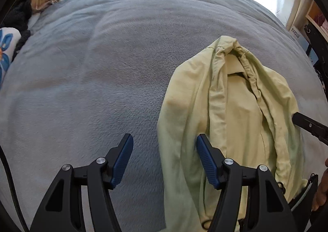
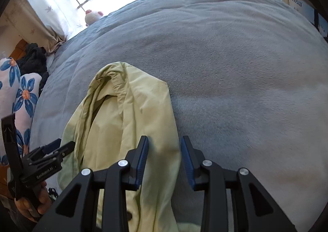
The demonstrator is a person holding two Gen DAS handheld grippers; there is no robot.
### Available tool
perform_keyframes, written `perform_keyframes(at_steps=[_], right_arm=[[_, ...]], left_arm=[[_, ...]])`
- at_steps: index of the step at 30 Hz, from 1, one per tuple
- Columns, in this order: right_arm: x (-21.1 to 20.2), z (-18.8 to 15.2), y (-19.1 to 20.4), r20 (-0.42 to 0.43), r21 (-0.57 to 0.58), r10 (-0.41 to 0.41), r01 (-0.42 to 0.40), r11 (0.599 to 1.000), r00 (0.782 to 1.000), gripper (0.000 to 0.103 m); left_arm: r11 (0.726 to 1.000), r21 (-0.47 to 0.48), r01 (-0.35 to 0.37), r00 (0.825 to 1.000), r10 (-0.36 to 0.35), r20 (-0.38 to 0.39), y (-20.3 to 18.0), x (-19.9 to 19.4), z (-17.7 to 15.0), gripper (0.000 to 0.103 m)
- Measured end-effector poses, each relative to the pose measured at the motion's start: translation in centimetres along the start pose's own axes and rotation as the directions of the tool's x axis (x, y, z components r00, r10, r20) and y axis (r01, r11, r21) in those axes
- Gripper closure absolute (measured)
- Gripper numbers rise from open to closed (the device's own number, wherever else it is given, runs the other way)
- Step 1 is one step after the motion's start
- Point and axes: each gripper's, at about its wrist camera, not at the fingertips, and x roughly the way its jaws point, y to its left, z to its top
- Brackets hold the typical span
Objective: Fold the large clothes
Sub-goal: 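Close both tools on the yellow hood and lift it, then lay the hood over the black bundle and open both tools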
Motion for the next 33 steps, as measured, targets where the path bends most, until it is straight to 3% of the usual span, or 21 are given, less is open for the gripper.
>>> perform_keyframes(at_steps=[4, 6, 8, 9, 10, 15, 21, 27, 33], right_arm=[[2.2, 1.2, -0.5, -0.023, 0.060, 0.051, -0.050, 0.997, 0.998, 0.070], [3.2, 1.5, -0.2, -0.040, 0.053, 0.054, -0.051, 0.997, 0.998, 0.070], [3.5, 1.6, 0.4, -0.032, 0.021, 0.048, -0.047, 0.999, 0.998, 0.080], [3.5, 1.6, 0.6, -0.031, 0.006, 0.046, -0.046, 0.999, 0.998, 0.095], [3.3, 1.5, 0.9, -0.030, -0.001, 0.045, -0.045, 0.999, 0.999, 0.098], [-0.1, 0.8, 1.9, 0.041, -0.062, 0.057, -0.054, 0.997, 0.998, 0.102], [-9.3, -2.1, 2.0, 0.151, -0.130, 0.174, -0.155, 0.979, 0.973, 0.102], [-18.8, -8.1, 3.3, 0.213, -0.253, 0.266, -0.209, 0.944, 0.940, 0.101], [-23.2, -16.8, 3.2, 0.252, -0.326, 0.222, -0.133, 0.936, 0.942, 0.098]], left_arm=[[0.999, -0.028, 0.041, 0.999, -0.042, -0.013, 0.2, 2.1, 0.6, 0.040], [0.997, -0.033, 0.062, 0.998, -0.062, 0.001, 0.3, 2.4, 0.8, 0.045], [0.993, -0.044, 0.113, 0.993, -0.113, 0.021, 0.4, 2.4, 0.9, 0.082], [0.990, -0.048, 0.135, 0.991, -0.134, 0.023, 0.4, 2.4, 0.9, 0.092], [0.989, -0.050, 0.136, 0.990, -0.134, 0.030, 0.3, 2.2, 0.9, 0.095], [0.996, -0.007, 0.089, 0.992, -0.088, 0.091, -0.4, -0.9, 0.4, 0.099], [0.991, 0.021, 0.131, 0.977, -0.132, 0.164, 0.6, -8.9, -2.0, 0.101], [0.977, 0.066, 0.202, 0.953, -0.212, 0.218, 1.9, -18.4, -7.4, 0.101], [0.950, 0.125, 0.285, 0.930, -0.305, 0.203, 2.3, -24.0, -16.7, 0.101]])
